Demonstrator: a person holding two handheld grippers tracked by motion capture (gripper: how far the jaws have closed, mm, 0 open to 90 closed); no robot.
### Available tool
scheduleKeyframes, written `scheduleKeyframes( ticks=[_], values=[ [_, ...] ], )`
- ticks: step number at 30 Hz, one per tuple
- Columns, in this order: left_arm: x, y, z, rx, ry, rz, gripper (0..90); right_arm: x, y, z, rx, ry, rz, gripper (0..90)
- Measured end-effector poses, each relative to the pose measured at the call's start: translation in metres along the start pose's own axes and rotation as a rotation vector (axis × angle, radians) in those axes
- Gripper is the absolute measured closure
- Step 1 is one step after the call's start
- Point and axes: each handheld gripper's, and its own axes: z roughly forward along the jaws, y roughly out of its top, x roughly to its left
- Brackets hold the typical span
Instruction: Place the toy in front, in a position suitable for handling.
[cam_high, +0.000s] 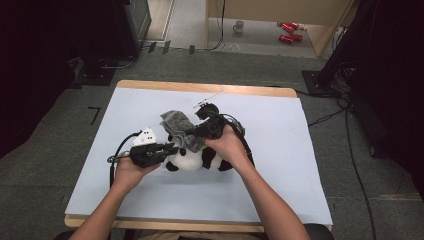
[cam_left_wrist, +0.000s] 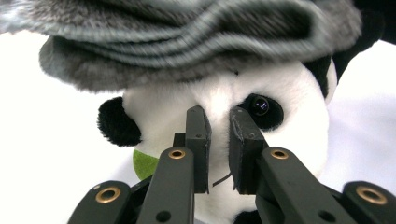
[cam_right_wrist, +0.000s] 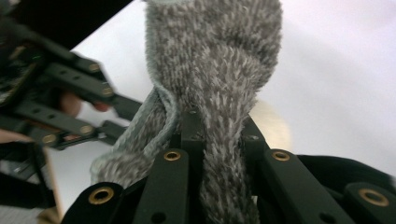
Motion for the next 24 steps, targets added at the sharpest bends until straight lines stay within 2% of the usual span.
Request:
scheduleKeyframes(
  ticks=[4, 8, 9, 12, 15, 20, 24],
  values=[
    [0.0, -0.001, 0.0, 0.015, 0.001, 0.009, 80.5, -0.012, -0.001, -0.001, -0.004, -0.028, 0.027, 78.8],
    [0.001, -0.001, -0.001, 0.007, -0.005, 0.007, 80.5, -0.023, -0.001, -0.004, 0.003, -0.146, 0.016, 78.9],
    [0.001, -0.001, -0.002, 0.001, -0.008, 0.009, 80.5, -0.025, -0.002, -0.006, 0.001, -0.162, 0.018, 78.9],
    [0.0, 0.0, -0.002, -0.013, -0.007, 0.02, 80.4, -0.032, -0.003, -0.016, -0.032, -0.141, 0.047, 78.9],
    [0.001, 0.001, -0.002, -0.02, -0.008, 0.015, 80.5, -0.028, -0.004, -0.028, -0.08, -0.132, 0.035, 78.9],
    [0.004, 0.003, 0.0, -0.039, -0.015, -0.013, 80.8, -0.009, 0.001, -0.049, -0.168, -0.064, 0.009, 78.9],
    [0.008, 0.004, 0.0, -0.055, -0.025, -0.047, 81.0, 0.009, 0.004, -0.05, -0.181, 0.005, -0.005, 78.9]
  ],
)
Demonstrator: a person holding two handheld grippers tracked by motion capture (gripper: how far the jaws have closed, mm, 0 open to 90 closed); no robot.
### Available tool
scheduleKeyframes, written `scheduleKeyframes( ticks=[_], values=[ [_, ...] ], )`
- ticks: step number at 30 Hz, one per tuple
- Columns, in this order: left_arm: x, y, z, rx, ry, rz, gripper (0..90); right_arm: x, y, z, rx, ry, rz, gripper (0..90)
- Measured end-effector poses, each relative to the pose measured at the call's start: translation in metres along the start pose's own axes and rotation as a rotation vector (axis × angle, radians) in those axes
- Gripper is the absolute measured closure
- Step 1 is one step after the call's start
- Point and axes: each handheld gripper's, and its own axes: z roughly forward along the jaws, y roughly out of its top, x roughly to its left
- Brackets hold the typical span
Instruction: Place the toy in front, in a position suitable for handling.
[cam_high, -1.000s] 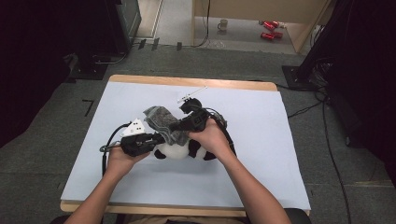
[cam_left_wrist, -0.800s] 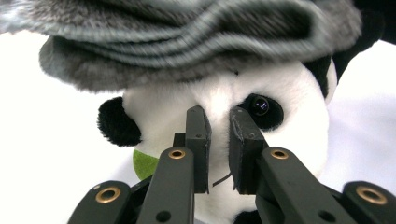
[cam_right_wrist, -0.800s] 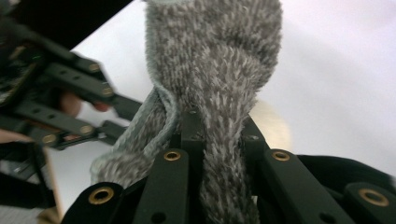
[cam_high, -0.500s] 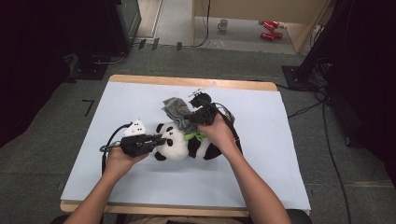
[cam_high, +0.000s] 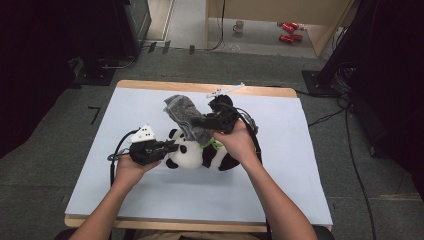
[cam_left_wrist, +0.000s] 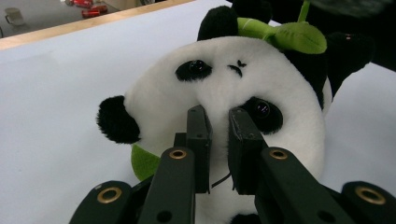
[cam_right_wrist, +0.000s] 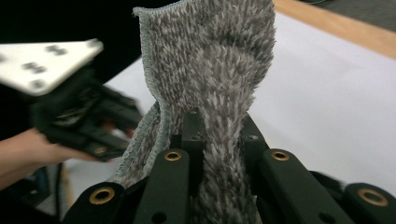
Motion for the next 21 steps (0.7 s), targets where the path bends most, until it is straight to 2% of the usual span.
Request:
scheduleKeyframes(
  ticks=[3, 6, 8, 10, 12, 15, 18, 21],
  values=[
    [0.003, 0.0, 0.001, 0.002, 0.002, -0.016, 81.1, 0.011, -0.003, 0.005, 0.024, 0.032, -0.002, 78.9],
    [0.005, 0.0, 0.001, -0.002, -0.001, -0.042, 81.3, 0.017, -0.01, 0.015, 0.073, 0.07, 0.017, 78.9],
    [0.007, 0.0, 0.002, -0.005, -0.001, -0.056, 81.4, 0.02, -0.017, 0.024, 0.11, 0.077, 0.022, 78.9],
    [0.008, 0.001, 0.003, -0.008, -0.006, -0.074, 81.6, 0.021, -0.024, 0.034, 0.148, 0.064, 0.02, 78.9],
    [0.009, 0.0, 0.005, 0.008, 0.0, -0.078, 81.8, 0.02, -0.03, 0.042, 0.179, 0.026, 0.021, 78.9],
    [0.011, -0.001, 0.007, 0.026, -0.001, -0.089, 81.8, 0.019, -0.033, 0.048, 0.193, -0.009, -0.01, 78.9],
    [0.009, -0.002, 0.01, 0.037, 0.008, -0.081, 81.7, 0.02, -0.032, 0.049, 0.209, -0.057, -0.053, 78.8],
    [0.008, -0.002, 0.011, 0.038, 0.019, -0.072, 81.7, 0.019, -0.032, 0.049, 0.209, -0.072, -0.068, 78.8]
  ],
)
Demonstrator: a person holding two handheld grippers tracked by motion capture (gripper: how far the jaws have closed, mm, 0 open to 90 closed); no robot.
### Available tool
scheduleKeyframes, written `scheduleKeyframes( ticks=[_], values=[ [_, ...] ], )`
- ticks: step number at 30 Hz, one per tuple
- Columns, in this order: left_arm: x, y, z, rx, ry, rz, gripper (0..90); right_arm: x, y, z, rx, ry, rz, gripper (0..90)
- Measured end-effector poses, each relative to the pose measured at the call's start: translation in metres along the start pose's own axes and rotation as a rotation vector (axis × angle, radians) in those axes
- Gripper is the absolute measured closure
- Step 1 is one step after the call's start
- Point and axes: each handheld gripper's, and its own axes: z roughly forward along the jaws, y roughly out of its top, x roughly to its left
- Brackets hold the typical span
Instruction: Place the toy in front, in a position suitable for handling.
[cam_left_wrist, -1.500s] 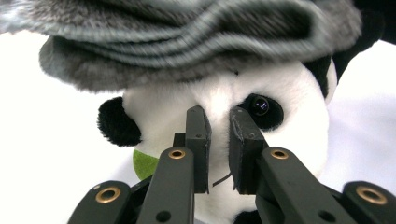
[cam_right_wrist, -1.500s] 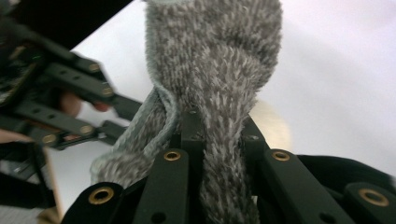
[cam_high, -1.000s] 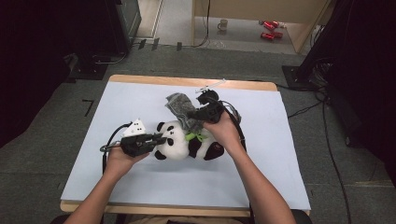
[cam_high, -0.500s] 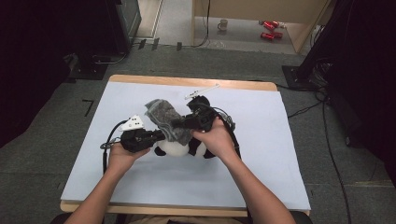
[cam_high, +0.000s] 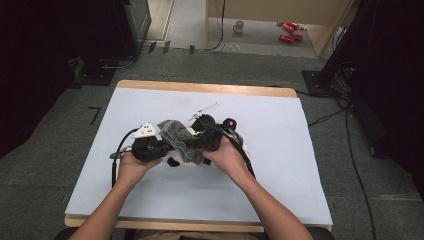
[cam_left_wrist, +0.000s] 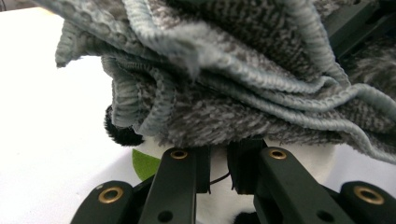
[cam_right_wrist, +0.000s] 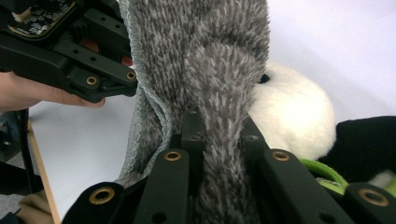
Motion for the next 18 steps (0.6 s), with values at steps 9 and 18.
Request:
scheduleKeyframes(
  ticks=[9, 18],
  values=[
    [-0.002, -0.001, 0.001, 0.005, 0.019, 0.02, 81.9, -0.008, 0.002, -0.003, -0.017, -0.027, -0.002, 78.9],
    [-0.01, -0.002, 0.0, 0.034, 0.03, 0.101, 82.0, -0.029, 0.005, -0.012, -0.062, -0.065, 0.048, 79.0]
  ],
)
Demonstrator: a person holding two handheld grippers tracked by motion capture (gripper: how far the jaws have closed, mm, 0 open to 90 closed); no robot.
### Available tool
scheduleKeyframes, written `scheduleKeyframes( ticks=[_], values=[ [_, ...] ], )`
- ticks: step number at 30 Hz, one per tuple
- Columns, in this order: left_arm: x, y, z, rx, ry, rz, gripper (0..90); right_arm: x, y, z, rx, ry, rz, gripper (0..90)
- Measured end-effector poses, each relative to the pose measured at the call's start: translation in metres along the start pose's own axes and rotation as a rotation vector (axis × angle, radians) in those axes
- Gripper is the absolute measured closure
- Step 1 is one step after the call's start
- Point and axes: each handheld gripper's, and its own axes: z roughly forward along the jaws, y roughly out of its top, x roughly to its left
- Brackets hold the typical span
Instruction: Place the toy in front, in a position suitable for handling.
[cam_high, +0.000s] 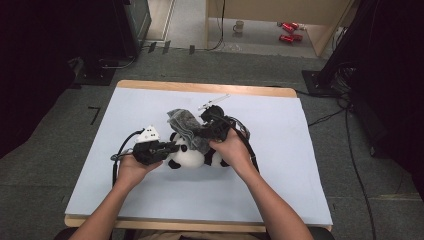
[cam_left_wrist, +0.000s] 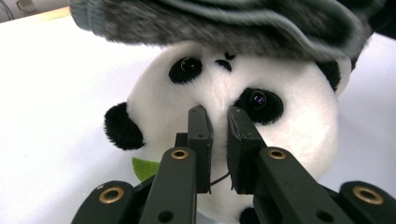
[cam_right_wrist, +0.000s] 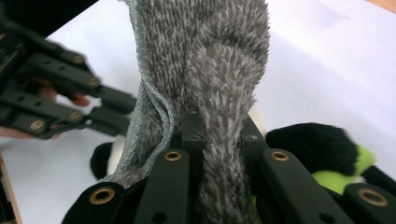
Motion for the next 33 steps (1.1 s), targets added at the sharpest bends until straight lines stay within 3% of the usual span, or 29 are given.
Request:
scheduleKeyframes(
  ticks=[5, 9, 11, 17, 19, 22, 26, 28, 29, 31, 33],
  values=[
    [-0.002, -0.001, -0.001, 0.003, -0.008, 0.01, 81.9, -0.015, -0.001, -0.003, -0.006, -0.016, 0.05, 78.7],
    [-0.001, -0.002, -0.002, 0.002, -0.02, 0.006, 81.8, -0.019, -0.001, -0.01, -0.036, 0.039, 0.099, 79.0],
    [-0.001, -0.003, -0.002, 0.002, -0.022, 0.007, 81.6, -0.017, 0.002, -0.018, -0.068, 0.078, 0.112, 79.0],
    [-0.002, -0.004, -0.002, -0.008, -0.023, 0.013, 81.3, 0.003, 0.014, -0.049, -0.2, 0.144, 0.074, 79.1],
    [-0.002, -0.004, -0.002, -0.011, -0.023, 0.013, 81.2, 0.01, 0.016, -0.052, -0.203, 0.169, 0.062, 79.1],
    [-0.001, -0.004, -0.003, -0.011, -0.023, 0.006, 80.9, 0.018, 0.016, -0.04, -0.155, 0.215, 0.055, 79.1],
    [-0.002, -0.004, -0.003, -0.008, -0.021, 0.014, 80.8, 0.018, 0.01, -0.008, -0.035, 0.228, 0.063, 79.1],
    [-0.003, -0.004, -0.003, 0.0, -0.016, 0.029, 81.0, 0.015, 0.006, 0.007, 0.034, 0.205, 0.072, 79.1],
    [-0.004, -0.004, -0.003, 0.006, -0.008, 0.042, 81.1, 0.013, 0.003, 0.014, 0.056, 0.168, 0.056, 79.1],
    [-0.006, -0.004, -0.003, 0.004, -0.001, 0.053, 81.3, 0.009, 0.002, 0.017, 0.049, 0.174, 0.06, 79.0],
    [-0.006, -0.004, -0.002, 0.003, 0.0, 0.053, 81.3, 0.005, 0.004, 0.015, 0.038, 0.145, 0.051, 78.8]
  ],
)
